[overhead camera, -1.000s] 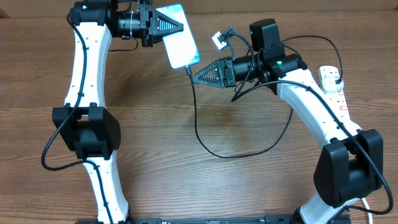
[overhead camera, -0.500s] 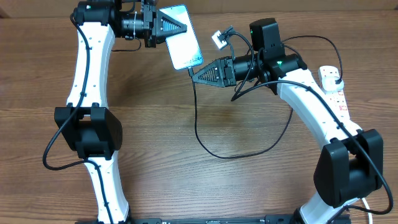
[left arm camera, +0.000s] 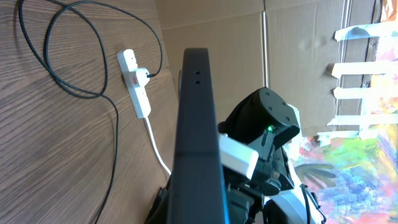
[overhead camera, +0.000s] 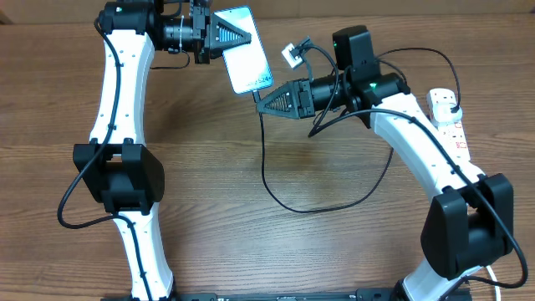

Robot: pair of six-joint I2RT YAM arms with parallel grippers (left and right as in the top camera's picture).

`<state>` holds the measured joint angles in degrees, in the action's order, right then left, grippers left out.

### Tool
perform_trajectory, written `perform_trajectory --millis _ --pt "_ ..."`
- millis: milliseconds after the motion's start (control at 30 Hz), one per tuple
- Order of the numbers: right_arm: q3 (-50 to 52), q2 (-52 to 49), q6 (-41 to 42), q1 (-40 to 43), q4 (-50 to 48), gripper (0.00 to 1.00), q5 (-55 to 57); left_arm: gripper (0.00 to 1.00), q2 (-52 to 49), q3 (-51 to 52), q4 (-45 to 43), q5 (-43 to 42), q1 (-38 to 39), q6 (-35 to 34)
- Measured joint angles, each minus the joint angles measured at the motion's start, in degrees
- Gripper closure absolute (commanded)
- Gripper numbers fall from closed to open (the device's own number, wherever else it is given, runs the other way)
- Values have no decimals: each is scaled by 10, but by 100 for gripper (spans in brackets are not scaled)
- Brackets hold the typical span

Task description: Plug charger to phone and switch on socket

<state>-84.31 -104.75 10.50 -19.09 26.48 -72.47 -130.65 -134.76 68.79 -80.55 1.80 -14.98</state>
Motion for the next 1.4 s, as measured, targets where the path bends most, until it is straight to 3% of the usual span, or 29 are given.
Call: perform_trajectory --millis 167,400,967,1400 --pt "0 0 0 -7 3 79 5 96 0 0 0 0 0 0" --pt "0 0 1 -8 5 96 3 96 0 0 -2 3 1 2" --pt "0 0 7 -8 -6 96 0 96 0 0 0 -7 0 17" --pt "2 0 54 -12 -56 96 -34 96 0 0 69 -34 -11 69"
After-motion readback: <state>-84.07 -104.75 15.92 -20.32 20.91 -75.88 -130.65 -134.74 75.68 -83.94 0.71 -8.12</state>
